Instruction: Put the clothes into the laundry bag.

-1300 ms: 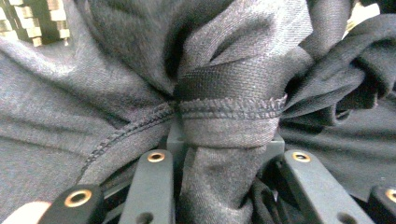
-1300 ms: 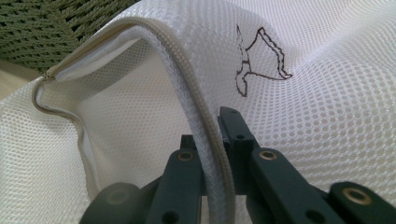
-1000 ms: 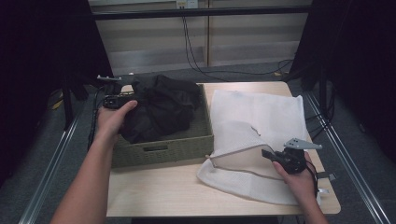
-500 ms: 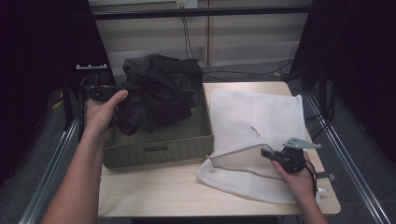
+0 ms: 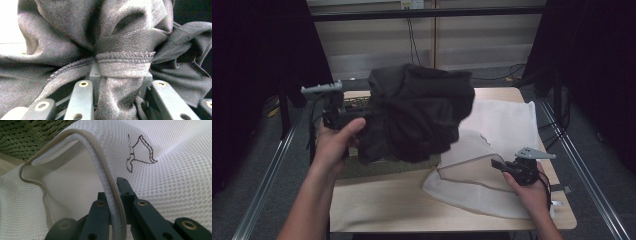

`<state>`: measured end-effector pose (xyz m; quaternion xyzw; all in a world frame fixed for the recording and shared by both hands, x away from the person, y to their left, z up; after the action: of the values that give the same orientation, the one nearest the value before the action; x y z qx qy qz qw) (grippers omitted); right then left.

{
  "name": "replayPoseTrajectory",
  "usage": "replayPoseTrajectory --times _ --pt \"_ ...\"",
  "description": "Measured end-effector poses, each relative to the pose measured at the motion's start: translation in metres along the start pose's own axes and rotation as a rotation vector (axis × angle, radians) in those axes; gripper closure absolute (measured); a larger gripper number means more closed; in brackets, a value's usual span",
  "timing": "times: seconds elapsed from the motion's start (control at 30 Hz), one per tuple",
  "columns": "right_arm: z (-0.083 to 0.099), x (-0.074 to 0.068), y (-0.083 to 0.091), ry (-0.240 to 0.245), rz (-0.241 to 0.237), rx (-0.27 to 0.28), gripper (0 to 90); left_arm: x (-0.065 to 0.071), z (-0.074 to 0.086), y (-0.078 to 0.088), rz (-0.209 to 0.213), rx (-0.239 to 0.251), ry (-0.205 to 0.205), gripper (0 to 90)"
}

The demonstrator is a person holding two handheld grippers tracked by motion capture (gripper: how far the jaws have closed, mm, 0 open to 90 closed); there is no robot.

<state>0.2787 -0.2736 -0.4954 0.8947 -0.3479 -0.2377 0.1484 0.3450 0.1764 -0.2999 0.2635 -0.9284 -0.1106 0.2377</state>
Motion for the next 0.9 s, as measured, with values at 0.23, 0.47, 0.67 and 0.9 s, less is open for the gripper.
replayPoseTrajectory --times 0.23,0.47,0.67,0.9 --pt "-0.001 0.000 0.001 -0.002 -0.002 0.005 88.4 0.032 0.070 -0.027 0.101 -0.036 0.035 66.8" --pt "-0.001 0.000 0.001 -0.010 -0.006 0.008 88.5 0.022 0.183 -0.063 0.025 -0.176 0.002 64.8" --pt "-0.001 0.000 -0.001 -0.010 -0.004 0.003 88.5 0.006 0.204 -0.065 0.007 -0.201 0.012 60.0" --pt "0.000 0.000 0.001 -0.008 -0.003 0.007 88.2 0.014 0.175 -0.031 -0.055 -0.037 -0.062 27.2"
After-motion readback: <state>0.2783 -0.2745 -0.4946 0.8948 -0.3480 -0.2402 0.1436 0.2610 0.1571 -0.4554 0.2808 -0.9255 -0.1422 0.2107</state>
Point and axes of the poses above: each handheld gripper's, and its own axes: y roughly backward along the jaws, z roughly out of its underside, x roughly to its right, the point moved 2 cm from there along -y, roughly forward along the jaws, and after that the axes turned 15 degrees about -z, right-handed, at the moved point
